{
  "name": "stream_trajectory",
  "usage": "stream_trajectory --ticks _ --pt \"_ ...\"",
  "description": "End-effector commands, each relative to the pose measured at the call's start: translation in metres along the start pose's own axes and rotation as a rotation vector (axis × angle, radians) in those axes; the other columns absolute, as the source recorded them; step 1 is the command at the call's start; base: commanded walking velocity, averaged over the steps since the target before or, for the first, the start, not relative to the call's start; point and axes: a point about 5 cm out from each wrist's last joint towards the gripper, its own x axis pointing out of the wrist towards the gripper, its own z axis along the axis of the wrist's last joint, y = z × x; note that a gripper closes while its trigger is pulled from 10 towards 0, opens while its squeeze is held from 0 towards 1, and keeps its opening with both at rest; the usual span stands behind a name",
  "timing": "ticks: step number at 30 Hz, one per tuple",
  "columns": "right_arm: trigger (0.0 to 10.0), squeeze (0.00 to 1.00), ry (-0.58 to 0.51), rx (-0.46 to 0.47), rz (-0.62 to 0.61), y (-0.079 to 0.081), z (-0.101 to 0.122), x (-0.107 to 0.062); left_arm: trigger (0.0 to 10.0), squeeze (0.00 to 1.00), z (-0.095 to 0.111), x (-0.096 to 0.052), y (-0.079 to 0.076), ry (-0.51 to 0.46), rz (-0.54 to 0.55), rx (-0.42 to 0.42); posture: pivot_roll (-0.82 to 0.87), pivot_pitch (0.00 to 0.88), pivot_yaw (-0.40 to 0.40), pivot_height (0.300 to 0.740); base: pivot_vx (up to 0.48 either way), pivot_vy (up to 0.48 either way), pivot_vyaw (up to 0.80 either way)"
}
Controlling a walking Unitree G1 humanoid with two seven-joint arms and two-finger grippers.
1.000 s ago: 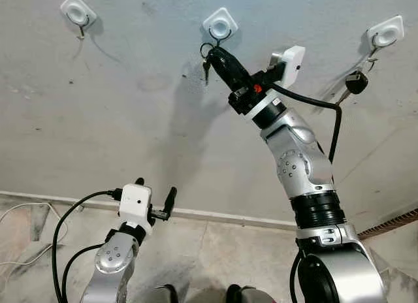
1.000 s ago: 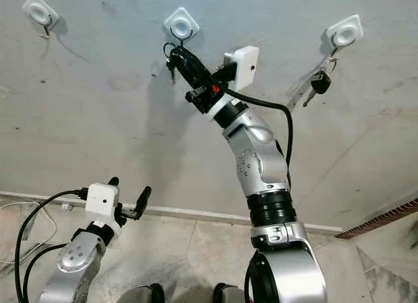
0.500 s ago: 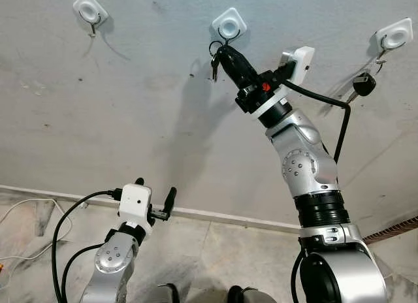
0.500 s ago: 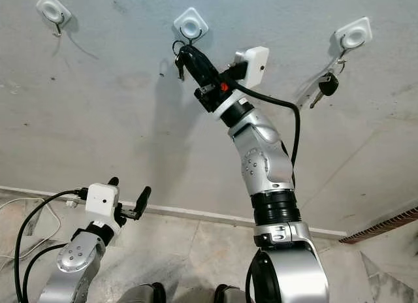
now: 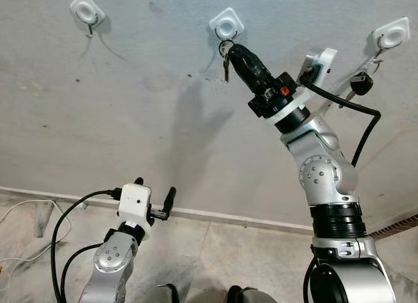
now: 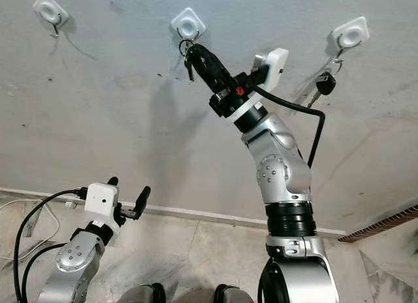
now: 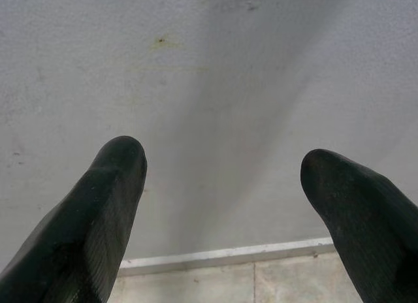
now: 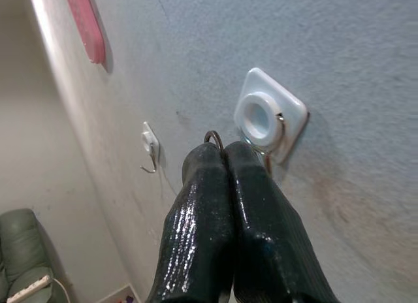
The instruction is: Hang keys on a hook
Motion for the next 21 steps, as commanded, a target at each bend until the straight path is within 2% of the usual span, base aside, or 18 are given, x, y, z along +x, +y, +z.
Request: stream_trajectory --ticks 1,21 --pt "10.0 0.0 -0.011 -0.009 0.007 0.001 0.005 0.001 10.0 0.0 -0.004 -0.002 0.0 0.023 -0.008 0.001 0.08 0.186 0.026 0.74 0.0 0.0 0.0" --pt "10.0 0.0 0.014 0.03 0.04 0.009 -0.011 0.015 10.0 0.0 -0.005 -0.003 0.0 0.029 -0.002 -0.003 0.08 0.192 0.02 0.74 0.0 0.0 0.0"
